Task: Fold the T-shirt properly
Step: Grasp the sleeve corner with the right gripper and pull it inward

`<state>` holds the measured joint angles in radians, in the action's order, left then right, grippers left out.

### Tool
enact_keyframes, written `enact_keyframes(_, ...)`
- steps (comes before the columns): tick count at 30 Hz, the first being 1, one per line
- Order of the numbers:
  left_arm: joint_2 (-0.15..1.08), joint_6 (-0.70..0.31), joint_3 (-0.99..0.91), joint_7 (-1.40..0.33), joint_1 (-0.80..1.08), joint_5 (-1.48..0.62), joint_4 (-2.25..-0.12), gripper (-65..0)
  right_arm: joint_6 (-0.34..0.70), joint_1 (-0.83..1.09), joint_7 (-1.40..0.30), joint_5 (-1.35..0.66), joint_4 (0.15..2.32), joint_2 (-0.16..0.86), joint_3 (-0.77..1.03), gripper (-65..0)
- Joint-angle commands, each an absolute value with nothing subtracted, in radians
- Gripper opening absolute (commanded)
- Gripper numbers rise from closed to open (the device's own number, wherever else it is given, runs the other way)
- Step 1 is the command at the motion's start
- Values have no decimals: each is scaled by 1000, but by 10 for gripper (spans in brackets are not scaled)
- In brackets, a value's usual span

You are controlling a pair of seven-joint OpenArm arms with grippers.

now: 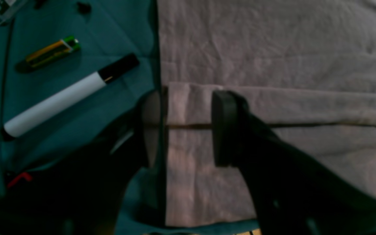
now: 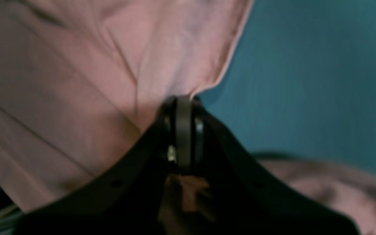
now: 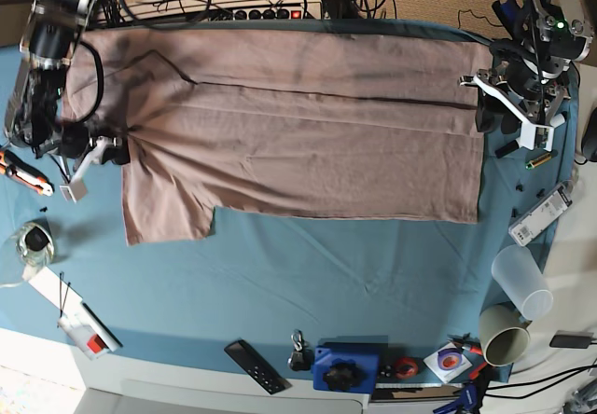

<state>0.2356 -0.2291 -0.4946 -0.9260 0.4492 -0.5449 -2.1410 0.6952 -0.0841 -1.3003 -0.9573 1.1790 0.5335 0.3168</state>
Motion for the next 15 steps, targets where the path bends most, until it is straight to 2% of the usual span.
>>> enact_keyframes(1,246,-230,-500,-907,446,-554,-2157,-386,698,-65,-1311,-975,1239,559,348,-650)
enact_keyframes(5,246,-230,-500,-907,446,-554,-2157,-386,698,16,-1306,-982,1376,559,420,-650)
enact_keyframes(9,246,-230,-500,-904,446,-554,-2157,-386,698,19,-1309,-975,1393,560,443,-650)
enact_keyframes(13,246,-230,-500,-905,447,-554,-2157,-386,698,19,-1310,-976,1393,561,442,-459)
enact_keyframes(15,247,-230,-500,-905,447,-554,-2157,-386,698,16,-1311,-999,1394,565,444,-442)
